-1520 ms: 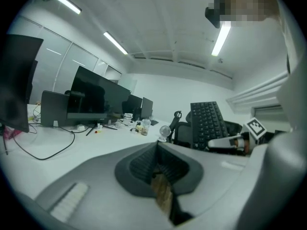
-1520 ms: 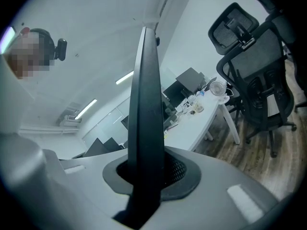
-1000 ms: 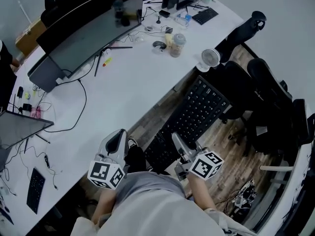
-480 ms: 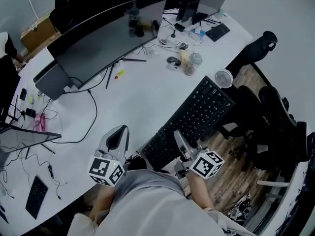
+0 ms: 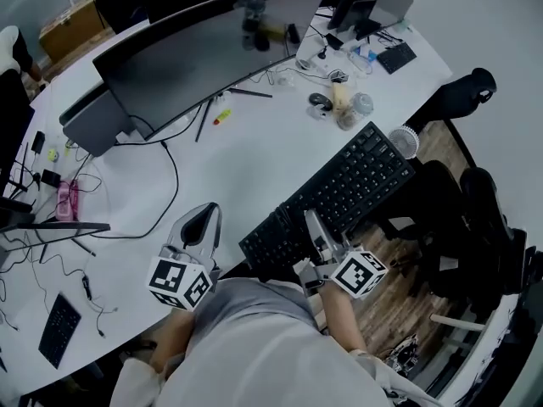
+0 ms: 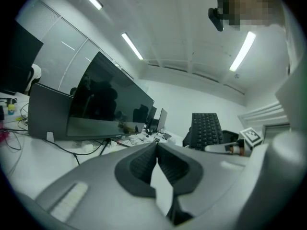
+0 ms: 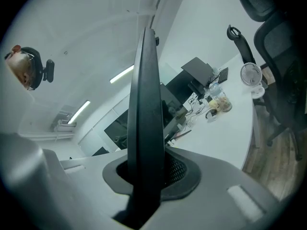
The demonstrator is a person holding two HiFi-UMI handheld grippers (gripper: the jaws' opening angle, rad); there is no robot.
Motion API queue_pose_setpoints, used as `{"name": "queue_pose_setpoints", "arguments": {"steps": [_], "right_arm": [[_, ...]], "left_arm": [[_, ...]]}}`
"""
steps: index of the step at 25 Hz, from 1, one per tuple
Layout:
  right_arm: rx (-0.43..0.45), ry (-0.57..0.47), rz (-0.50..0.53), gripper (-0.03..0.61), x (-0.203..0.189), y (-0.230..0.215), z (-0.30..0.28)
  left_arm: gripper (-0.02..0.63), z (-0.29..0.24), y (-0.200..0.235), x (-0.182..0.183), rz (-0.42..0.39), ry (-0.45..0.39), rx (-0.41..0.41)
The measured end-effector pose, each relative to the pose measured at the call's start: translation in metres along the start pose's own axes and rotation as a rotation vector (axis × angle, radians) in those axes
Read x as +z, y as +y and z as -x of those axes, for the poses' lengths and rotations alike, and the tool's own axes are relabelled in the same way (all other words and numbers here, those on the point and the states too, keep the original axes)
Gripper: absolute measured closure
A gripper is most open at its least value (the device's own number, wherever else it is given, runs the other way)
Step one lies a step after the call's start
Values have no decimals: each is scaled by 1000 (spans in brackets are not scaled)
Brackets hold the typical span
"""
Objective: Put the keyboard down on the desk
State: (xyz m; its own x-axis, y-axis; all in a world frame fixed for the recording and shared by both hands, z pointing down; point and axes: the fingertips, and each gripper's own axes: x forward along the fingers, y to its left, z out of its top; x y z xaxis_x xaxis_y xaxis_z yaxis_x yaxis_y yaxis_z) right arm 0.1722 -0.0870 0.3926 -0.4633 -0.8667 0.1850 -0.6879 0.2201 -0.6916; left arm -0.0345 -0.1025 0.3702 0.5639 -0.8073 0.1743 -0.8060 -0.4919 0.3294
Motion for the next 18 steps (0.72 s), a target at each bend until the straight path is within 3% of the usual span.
{"name": "queue_pose_setpoints", "arguments": {"steps": [18], "right_arm": [[9,61,-186,495,-13,-19,-67]], "left_arm": [[614,-1,46,0,63,-8,59]]}}
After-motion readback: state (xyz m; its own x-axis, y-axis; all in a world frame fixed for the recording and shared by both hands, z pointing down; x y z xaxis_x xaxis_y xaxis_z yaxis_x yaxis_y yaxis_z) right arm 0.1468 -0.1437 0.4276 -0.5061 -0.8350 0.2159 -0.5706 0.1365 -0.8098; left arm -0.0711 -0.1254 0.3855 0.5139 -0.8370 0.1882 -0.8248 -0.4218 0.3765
